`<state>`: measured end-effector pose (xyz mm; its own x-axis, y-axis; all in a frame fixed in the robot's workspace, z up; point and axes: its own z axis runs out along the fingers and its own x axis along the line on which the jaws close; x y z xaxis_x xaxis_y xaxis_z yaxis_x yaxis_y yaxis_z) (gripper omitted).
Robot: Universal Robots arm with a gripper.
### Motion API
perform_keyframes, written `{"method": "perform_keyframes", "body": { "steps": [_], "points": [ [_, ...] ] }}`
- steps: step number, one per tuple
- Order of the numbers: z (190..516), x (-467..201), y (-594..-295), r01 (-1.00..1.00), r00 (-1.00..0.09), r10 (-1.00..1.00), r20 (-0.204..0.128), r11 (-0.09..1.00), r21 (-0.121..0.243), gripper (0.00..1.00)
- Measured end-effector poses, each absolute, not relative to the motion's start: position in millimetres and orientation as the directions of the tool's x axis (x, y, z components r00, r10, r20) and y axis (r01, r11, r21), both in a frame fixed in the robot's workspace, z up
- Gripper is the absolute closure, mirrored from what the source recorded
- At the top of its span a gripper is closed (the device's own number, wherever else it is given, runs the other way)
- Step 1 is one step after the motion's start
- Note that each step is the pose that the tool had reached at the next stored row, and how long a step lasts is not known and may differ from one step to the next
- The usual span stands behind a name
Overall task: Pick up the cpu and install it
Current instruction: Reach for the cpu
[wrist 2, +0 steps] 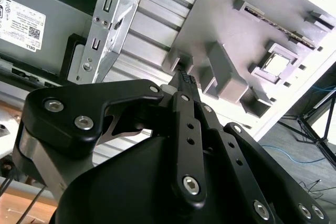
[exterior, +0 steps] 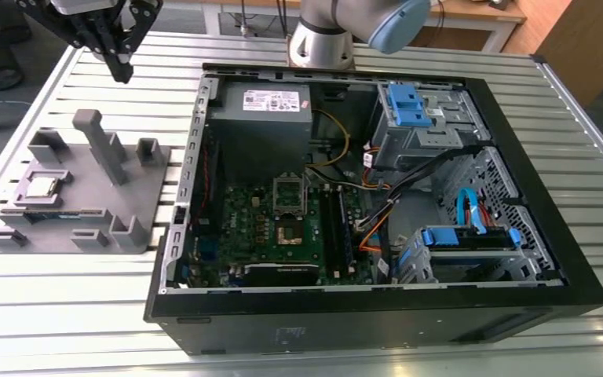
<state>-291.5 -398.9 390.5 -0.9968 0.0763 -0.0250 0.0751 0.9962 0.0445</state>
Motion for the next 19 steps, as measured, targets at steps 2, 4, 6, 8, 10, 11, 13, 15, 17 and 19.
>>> {"method": "perform_keyframes", "body": {
  "steps": [2, 4, 6, 8, 10, 11, 13, 15, 17, 19],
  "points": [
    [390.3, -295.8, -398.9, 0.075, -0.997, 0.076, -0.025, 0.996, 0.044, 0.89],
    [390.0, -300.5, -398.9, 0.075, -0.997, 0.076, -0.025, 0.996, 0.044, 0.89],
    [389.8, -305.0, -399.0, 0.075, -0.997, 0.076, -0.025, 0.996, 0.044, 0.89],
    [389.5, -309.8, -399.0, 0.075, -0.997, 0.076, -0.025, 0.996, 0.044, 0.89],
    [389.2, -315.0, -398.9, 0.075, -0.997, 0.076, -0.025, 0.996, 0.044, 0.89],
    [389.0, -317.6, -398.9, 0.075, -0.997, 0.076, -0.025, 0.996, 0.044, 0.89],
    [388.6, -322.9, -398.9, 0.075, -0.997, 0.076, -0.025, 0.996, 0.044, 0.89],
    [388.2, -328.1, -399.0, 0.075, -0.997, 0.076, -0.025, 0.996, 0.044, 0.89],
    [387.8, -332.4, -399.0, 0.075, -0.997, 0.076, -0.025, 0.996, 0.044, 0.89],
    [387.6, -335.3, -399.0, 0.075, -0.997, 0.076, -0.025, 0.996, 0.044, 0.89]
  ]
}}
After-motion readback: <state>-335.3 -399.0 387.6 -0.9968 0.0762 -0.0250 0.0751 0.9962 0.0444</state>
